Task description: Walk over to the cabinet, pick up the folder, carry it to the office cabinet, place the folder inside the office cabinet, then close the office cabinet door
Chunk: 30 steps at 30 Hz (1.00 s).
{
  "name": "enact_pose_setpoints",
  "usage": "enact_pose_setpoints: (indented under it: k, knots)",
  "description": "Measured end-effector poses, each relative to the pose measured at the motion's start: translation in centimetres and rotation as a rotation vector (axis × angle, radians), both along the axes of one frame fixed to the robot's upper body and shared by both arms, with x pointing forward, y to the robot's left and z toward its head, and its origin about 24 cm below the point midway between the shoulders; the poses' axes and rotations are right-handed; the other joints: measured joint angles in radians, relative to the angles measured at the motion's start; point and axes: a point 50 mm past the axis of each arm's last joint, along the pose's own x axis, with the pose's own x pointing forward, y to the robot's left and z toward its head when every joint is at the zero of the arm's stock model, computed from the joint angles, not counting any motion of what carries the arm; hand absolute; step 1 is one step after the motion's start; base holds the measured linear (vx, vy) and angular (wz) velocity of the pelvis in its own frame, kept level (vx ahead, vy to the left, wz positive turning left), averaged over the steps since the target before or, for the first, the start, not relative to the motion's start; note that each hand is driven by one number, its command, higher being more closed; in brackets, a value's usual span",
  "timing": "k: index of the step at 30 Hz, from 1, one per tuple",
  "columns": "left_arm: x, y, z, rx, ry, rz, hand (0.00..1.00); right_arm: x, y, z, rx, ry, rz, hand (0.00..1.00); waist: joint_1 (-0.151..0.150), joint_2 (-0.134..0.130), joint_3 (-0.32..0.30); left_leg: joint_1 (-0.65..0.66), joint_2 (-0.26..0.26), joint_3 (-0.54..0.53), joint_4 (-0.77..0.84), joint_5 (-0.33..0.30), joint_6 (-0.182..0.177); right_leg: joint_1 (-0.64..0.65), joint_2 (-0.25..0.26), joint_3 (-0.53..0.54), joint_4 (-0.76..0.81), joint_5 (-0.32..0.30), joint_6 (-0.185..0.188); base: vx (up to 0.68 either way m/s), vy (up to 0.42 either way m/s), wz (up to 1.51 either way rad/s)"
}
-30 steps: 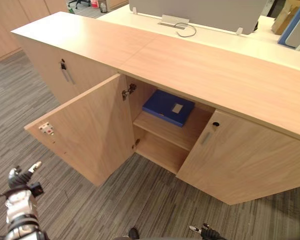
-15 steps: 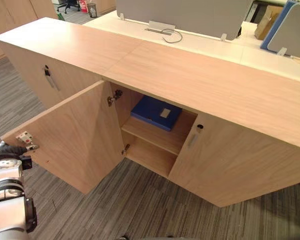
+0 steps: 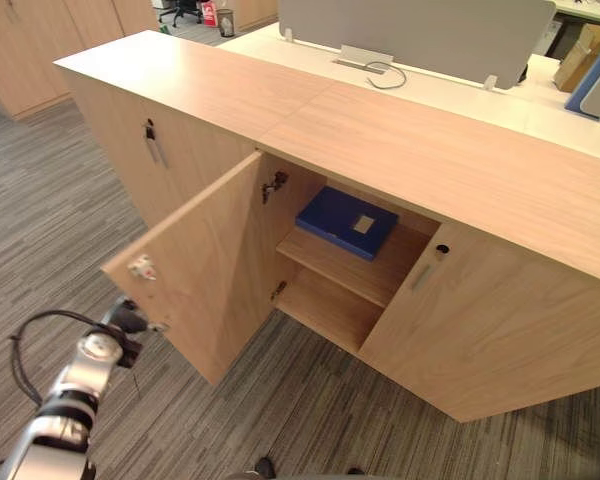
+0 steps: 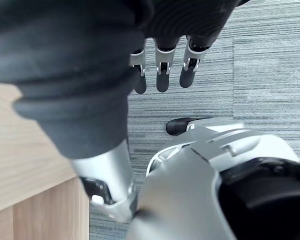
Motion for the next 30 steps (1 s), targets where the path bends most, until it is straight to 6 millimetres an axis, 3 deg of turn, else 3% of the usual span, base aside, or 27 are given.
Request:
enact_pose_setpoints:
  k: [1, 3, 4, 7, 10, 12, 13, 16, 21, 27, 30]
  knots:
    - [-0.3, -1.7, -0.6, -0.033, 0.008, -0.056, 0.0, 0.2, 0.0, 0.0, -0.004, -0.008, 0.011, 0.0, 0.0, 0.0, -0.001, -0.005, -0.009, -0.006, 0.0, 0.001, 0.006, 0.0, -0.009, -0.005, -0.001, 0.005, 0.008, -0.03, 0.076, 0.22]
    - [-0.9, -7.6, -1.7, -0.152, 0.027, -0.267, 0.0, 0.9, 0.3, 0.0, 0.002, -0.024, 0.023, 0.0, -0.005, -0.002, -0.004, -0.012, -0.027, -0.015, 0.0, 0.006, 0.025, 0.001, -0.026, -0.018, -0.008, 0.02, 0.013, -0.04, 0.093, 0.15]
    - [-1.2, -9.3, -2.0, -0.196, 0.033, -0.327, 0.0, 1.1, 0.4, 0.0, 0.003, -0.027, 0.026, 0.0, -0.006, -0.002, -0.006, -0.013, -0.032, -0.015, -0.001, 0.006, 0.028, 0.004, -0.03, -0.018, -0.011, 0.024, 0.012, -0.03, 0.094, 0.02]
    - [-3.0, -18.7, -2.7, -0.471, 0.047, -0.558, 0.0, 1.5, 0.8, -0.1, 0.011, -0.029, 0.058, 0.0, -0.039, -0.008, -0.034, -0.028, -0.047, -0.017, -0.001, 0.009, 0.033, 0.001, -0.041, -0.02, -0.035, 0.044, 0.013, 0.0, 0.051, -0.01]
    - [-3.6, -23.0, -1.3, -0.568, 0.021, -0.735, 0.0, 1.7, 1.2, -0.1, 0.021, -0.03, 0.067, 0.0, -0.069, -0.017, -0.045, -0.025, -0.045, -0.017, -0.002, 0.009, 0.034, 0.001, -0.039, -0.02, -0.036, 0.044, 0.013, 0.0, 0.003, -0.07]
    - [-6.2, -27.2, -0.1, -0.669, 0.038, -0.956, 0.0, 1.7, 1.0, -0.1, 0.014, -0.031, 0.067, 0.0, -0.078, -0.009, -0.048, -0.025, -0.042, -0.02, -0.006, 0.01, 0.035, 0.001, -0.035, -0.023, -0.039, 0.042, 0.011, -0.01, -0.01, -0.02]
    - [-6.9, -28.1, -0.1, -0.694, 0.055, -1.0, 0.0, 1.7, 1.0, -0.1, 0.014, -0.029, 0.067, 0.0, -0.078, -0.007, -0.049, -0.025, -0.04, -0.023, -0.006, 0.011, 0.035, 0.0, -0.032, -0.025, -0.044, 0.041, 0.01, -0.03, -0.027, 0.06]
    - [-7.4, -29.0, 0.0, -0.719, 0.064, -1.036, 0.0, 2.2, 1.1, -0.1, 0.007, -0.02, 0.123, 0.0, -0.09, -0.005, -0.051, -0.022, -0.032, -0.031, -0.007, 0.014, 0.032, 0.011, -0.02, -0.034, -0.059, 0.04, 0.008, -0.04, -0.044, 0.06]
    - [-7.5, -28.3, -1.0, -0.72, 0.066, -0.98, 0.0, 2.5, 1.0, 0.0, -0.017, -0.01, 0.221, 0.0, -0.093, -0.004, -0.056, -0.01, -0.022, -0.037, -0.008, 0.014, 0.028, 0.039, -0.005, -0.048, -0.087, 0.04, 0.006, -0.03, -0.043, 0.06]
    - [-7.3, -23.5, -5.9, -0.529, 0.113, -0.675, 0.0, 2.8, 1.2, 0.0, -0.038, -0.013, 0.252, 0.0, -0.102, -0.008, -0.054, -0.01, -0.012, -0.032, -0.007, 0.008, 0.02, 0.053, 0.01, -0.047, -0.117, 0.048, 0.005, 0.0, -0.005, -0.01]
    - [-8.3, -19.4, -8.7, -0.406, 0.155, -0.476, 0.0, 2.9, 1.2, 0.0, -0.048, -0.013, 0.252, 0.0, -0.101, -0.013, -0.055, -0.006, 0.001, -0.018, -0.006, -0.001, 0.009, 0.056, 0.025, -0.039, -0.124, 0.047, 0.004, 0.0, -0.034, -0.09]
